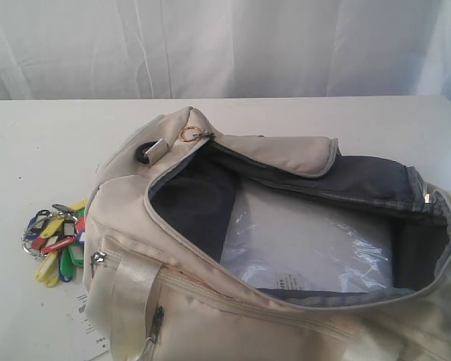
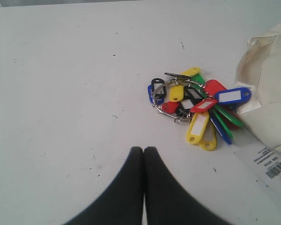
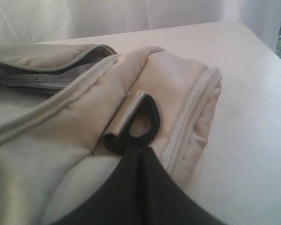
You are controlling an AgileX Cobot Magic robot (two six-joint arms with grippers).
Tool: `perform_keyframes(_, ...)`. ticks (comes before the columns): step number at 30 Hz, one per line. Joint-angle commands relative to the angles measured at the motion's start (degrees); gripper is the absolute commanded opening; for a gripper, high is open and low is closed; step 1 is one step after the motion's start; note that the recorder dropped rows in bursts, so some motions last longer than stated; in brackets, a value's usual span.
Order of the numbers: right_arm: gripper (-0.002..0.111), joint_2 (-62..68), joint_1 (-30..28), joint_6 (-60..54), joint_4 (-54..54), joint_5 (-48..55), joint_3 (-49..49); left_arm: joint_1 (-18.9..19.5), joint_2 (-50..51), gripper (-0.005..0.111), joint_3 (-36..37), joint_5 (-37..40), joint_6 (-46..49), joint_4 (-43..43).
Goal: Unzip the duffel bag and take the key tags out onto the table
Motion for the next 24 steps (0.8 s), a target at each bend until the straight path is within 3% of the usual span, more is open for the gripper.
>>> perform_keyframes(1, 0.000, -0.3, -0.2, -3.0, 1.0, -1.1, 0.3, 0.1, -0.2, 0.000, 0.2, -0.2, -0.4, -0.7)
perform_keyframes(9, 0.000, -0.3, -0.2, -10.5, 1.0, -1.0, 0.3, 0.1, -0.2, 0.000, 0.2, -0.2, -0.4, -0.7)
perform_keyframes(24, 0.000, -0.3, 0.5, -10.6, 1.0, -0.9, 0.3, 0.1, -0.2, 0.000, 0.2, -0.2, -0.3, -0.7)
